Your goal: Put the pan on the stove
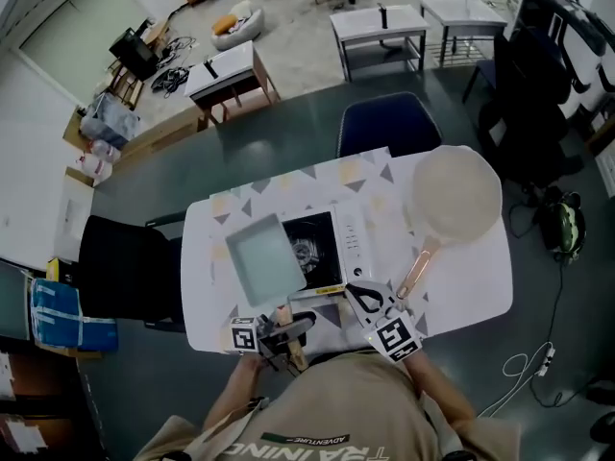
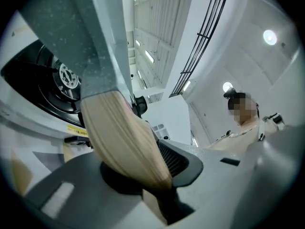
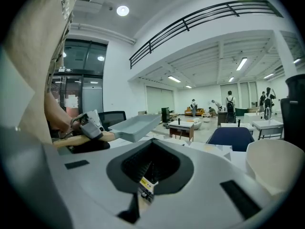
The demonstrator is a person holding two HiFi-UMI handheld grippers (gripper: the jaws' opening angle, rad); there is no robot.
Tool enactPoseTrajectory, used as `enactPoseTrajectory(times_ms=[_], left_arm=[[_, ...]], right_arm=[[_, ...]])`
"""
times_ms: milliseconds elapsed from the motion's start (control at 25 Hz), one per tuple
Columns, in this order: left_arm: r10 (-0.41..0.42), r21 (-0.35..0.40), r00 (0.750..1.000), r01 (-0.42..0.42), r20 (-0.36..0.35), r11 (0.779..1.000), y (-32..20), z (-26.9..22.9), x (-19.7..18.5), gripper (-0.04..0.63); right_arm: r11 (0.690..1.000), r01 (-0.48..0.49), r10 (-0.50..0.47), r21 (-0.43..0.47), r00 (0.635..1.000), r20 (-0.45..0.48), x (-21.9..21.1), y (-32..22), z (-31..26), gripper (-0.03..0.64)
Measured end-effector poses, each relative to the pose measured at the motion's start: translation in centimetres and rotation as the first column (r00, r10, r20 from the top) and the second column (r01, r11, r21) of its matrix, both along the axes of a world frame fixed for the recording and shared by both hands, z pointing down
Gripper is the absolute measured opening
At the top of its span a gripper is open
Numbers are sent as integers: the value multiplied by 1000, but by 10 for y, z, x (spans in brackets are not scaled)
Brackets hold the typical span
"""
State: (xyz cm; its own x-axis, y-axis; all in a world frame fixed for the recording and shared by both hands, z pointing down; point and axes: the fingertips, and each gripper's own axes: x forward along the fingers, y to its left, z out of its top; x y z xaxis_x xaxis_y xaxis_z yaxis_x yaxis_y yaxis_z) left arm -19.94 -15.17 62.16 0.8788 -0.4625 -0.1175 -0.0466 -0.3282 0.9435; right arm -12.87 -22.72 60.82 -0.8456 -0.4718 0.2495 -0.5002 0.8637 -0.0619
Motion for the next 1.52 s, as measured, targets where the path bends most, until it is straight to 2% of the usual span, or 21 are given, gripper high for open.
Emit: enactPoseTrajectory(times_ms=[120, 280, 560, 840, 1040, 1520], left_arm=[[46, -28, 999, -46, 12, 999, -10, 15, 4, 97], [106, -75, 994, -107, -9, 991, -15, 30, 10, 97], [186, -93, 982, -183, 18, 979, -16, 45, 23, 97], [177, -118, 983, -182, -47, 976, -25, 53, 25, 95], [189, -106, 982, -189, -3, 976, -29, 63, 25, 95], [172, -140, 985, -174, -27, 975, -31, 63, 27, 94]], right_arm=[[999, -45, 45, -22, 999, -11, 8, 1, 4, 0], [995, -92, 91, -40, 996, -13, 14, 4, 6, 0], [986, -150, 149, -73, 989, -17, 29, 10, 15, 0], [982, -170, 168, -82, 986, -20, 31, 5, 20, 0], [982, -169, 168, -81, 986, -18, 24, 0, 19, 0], [986, -154, 153, -69, 988, -19, 20, 1, 11, 0]])
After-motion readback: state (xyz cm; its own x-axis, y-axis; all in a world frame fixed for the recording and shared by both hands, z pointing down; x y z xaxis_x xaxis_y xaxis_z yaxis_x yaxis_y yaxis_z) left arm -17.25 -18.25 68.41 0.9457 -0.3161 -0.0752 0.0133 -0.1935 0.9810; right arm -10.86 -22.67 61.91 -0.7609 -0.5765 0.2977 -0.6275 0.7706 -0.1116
